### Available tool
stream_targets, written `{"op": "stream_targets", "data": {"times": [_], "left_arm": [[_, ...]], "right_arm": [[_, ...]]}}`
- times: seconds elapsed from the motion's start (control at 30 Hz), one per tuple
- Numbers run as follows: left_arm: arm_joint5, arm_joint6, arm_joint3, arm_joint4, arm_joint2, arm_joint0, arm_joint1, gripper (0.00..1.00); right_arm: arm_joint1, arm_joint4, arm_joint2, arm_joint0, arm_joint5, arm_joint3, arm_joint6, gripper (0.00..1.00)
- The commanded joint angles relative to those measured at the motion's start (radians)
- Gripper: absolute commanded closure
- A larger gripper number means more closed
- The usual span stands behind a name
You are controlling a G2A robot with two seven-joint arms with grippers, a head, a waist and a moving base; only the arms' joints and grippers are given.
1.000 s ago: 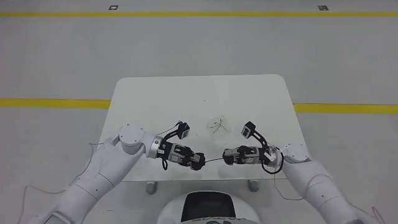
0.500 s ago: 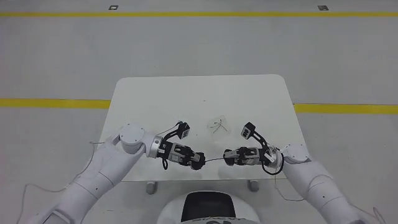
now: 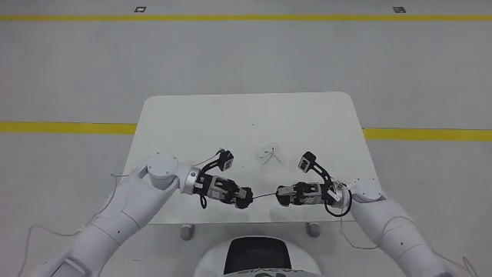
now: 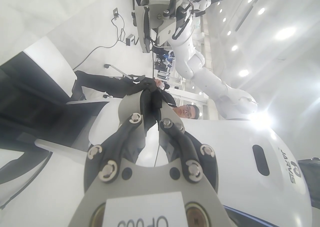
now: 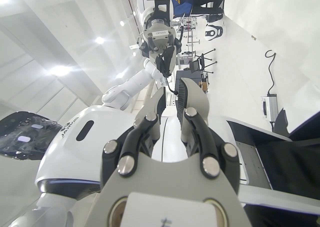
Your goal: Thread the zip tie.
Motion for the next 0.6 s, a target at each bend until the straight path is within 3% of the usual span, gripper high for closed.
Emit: {"op": "stream_targets", "data": {"times": [0.0,0.37,0.57], "left_arm": [[-0.001,0.001,0.001,-0.002,0.002,-0.002,0.001,1.0],[-0.003,0.0,0.01,-0.012,0.015,-0.011,0.005,1.0],[-0.005,-0.008,0.013,-0.018,0.024,-0.016,0.007,1.0]], "right_arm": [[0.001,0.001,-0.001,-0.001,0.0,-0.002,0.0,0.87],[0.005,0.007,-0.006,0.002,0.0,0.001,0.0,0.9],[0.005,0.013,-0.006,0.004,0.0,0.005,0.0,0.86]]}}
